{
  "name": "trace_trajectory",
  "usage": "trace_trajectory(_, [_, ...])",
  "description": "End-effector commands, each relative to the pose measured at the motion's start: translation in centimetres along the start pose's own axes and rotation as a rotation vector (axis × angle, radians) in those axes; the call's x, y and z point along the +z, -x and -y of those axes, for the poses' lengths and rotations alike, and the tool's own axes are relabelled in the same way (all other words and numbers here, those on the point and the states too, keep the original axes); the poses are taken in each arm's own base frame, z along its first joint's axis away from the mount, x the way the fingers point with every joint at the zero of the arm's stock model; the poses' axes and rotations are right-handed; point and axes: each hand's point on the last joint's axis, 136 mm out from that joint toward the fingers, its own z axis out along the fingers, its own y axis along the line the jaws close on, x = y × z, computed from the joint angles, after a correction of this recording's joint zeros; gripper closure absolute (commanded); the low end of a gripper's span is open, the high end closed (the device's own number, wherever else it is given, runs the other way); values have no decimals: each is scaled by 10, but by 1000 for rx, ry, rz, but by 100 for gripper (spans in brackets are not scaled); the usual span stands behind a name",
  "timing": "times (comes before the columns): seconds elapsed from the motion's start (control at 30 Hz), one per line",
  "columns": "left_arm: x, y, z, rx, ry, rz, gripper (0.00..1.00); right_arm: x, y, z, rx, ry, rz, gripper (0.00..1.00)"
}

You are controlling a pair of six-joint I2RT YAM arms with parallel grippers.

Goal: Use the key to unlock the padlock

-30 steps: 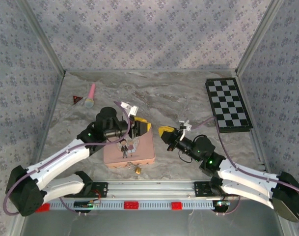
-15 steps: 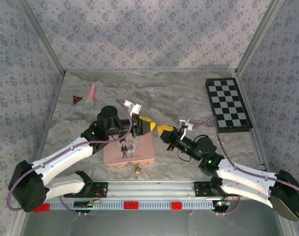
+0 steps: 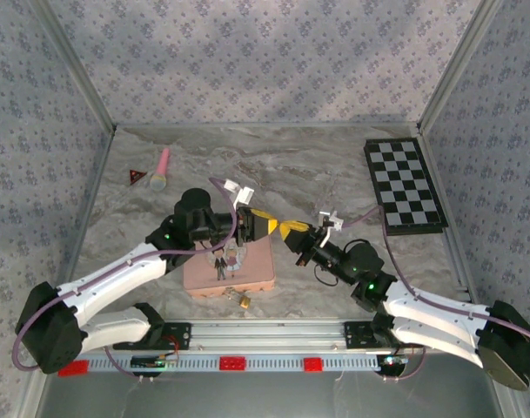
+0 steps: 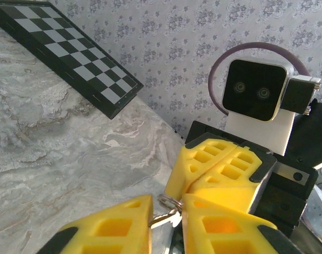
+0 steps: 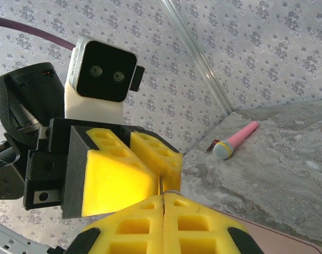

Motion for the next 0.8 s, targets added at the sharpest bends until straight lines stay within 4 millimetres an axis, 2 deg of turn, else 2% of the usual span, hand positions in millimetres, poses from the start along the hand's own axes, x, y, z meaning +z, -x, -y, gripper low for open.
trace_trajectory(0.0, [2, 8, 11, 31, -35, 11, 84, -1, 3, 4, 14, -13, 26, 100])
trace_trajectory(0.3, [1, 12, 9, 25, -5, 29, 97, -1, 1, 7, 22, -27, 23, 100])
trace_trajectory(0.4, [-1, 16, 2, 21, 47, 46, 100, -2, 1, 12, 19, -55, 27, 100])
trace_trajectory(0.43, [-4, 18, -6, 13, 100, 55, 100, -3, 1, 16, 8, -78, 26, 99])
trace_trajectory(0.5, [-12, 24, -28, -17, 261, 76, 100, -6, 1, 28, -45, -155, 20, 81])
trace_trajectory(0.57, [-30, 28, -60, -95, 497, 70, 100, -11, 0, 41, -171, -244, 10, 69])
trace_trajectory(0.67, [-63, 19, -103, -294, 813, 18, 100, -13, -2, 40, -418, -280, 17, 61])
trace_trajectory(0.77, [-65, 9, -112, -415, 895, -61, 100, -3, -9, 33, -654, -281, -24, 59])
